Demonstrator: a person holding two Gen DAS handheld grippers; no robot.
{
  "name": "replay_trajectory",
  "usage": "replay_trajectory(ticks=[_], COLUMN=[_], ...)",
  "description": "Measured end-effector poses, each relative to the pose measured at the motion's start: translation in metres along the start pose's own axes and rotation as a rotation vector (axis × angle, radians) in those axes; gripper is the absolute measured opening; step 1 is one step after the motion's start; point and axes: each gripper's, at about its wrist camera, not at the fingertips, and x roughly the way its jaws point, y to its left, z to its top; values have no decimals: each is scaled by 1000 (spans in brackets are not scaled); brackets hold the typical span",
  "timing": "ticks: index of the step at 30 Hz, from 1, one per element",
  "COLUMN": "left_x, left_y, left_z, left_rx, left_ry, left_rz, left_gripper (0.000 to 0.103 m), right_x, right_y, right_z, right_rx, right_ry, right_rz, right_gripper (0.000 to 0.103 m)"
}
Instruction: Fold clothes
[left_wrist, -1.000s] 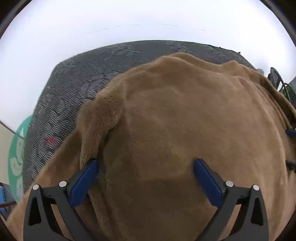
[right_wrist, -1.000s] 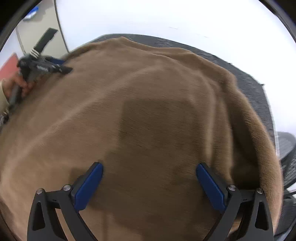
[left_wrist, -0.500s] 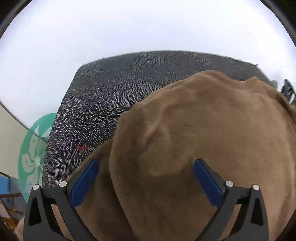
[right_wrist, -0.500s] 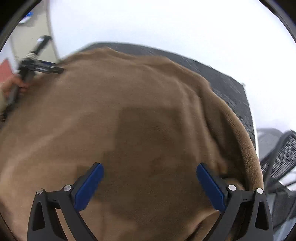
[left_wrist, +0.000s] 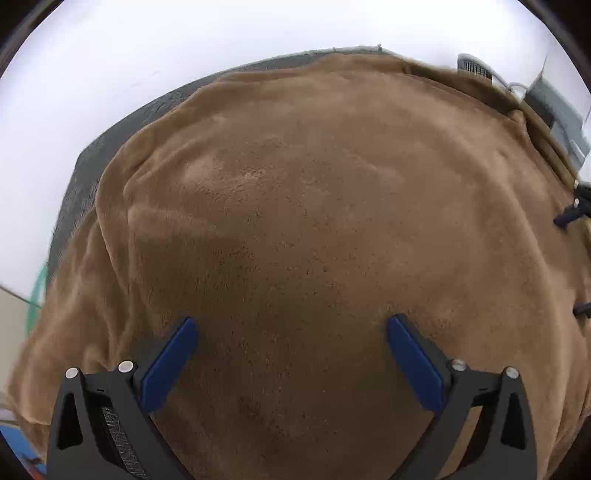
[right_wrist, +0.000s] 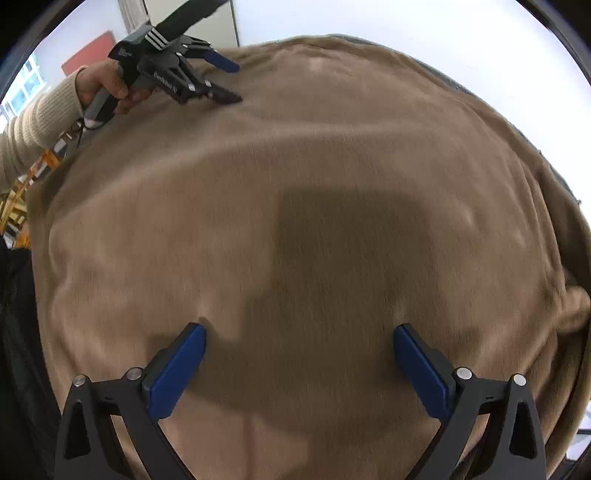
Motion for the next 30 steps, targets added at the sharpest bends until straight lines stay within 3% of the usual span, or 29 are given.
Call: replay_trajectory(ticks=[6,11,16,20,24,30], left_x=[-7,-14,-49,-49,-20,-6], left_y=[25,20,-31,-84,-121,-112], left_z=[-17,-11,-18,-20,-16,-22], left_rx=[-52,-69,9,124,233,204], left_ry=[-41,-23,-70,-45,0,-5], left_rz=[25,92,-76,-166,-139,-152], left_gripper=[103,103,103,103,103,103], right_x=[-14,-19,-33,-31,-16,-11], right_y=[-12,-15,-1,19,29,39], right_z=[-34,-35,-13,4,0,-16], right_rx=[59,94,137,136,93,85], right_ry=[-1,-2,-113,-162,-104,-113], right_rz=[-35,-54,-30,23,1,-47], right_gripper=[103,102,102,102,103,103])
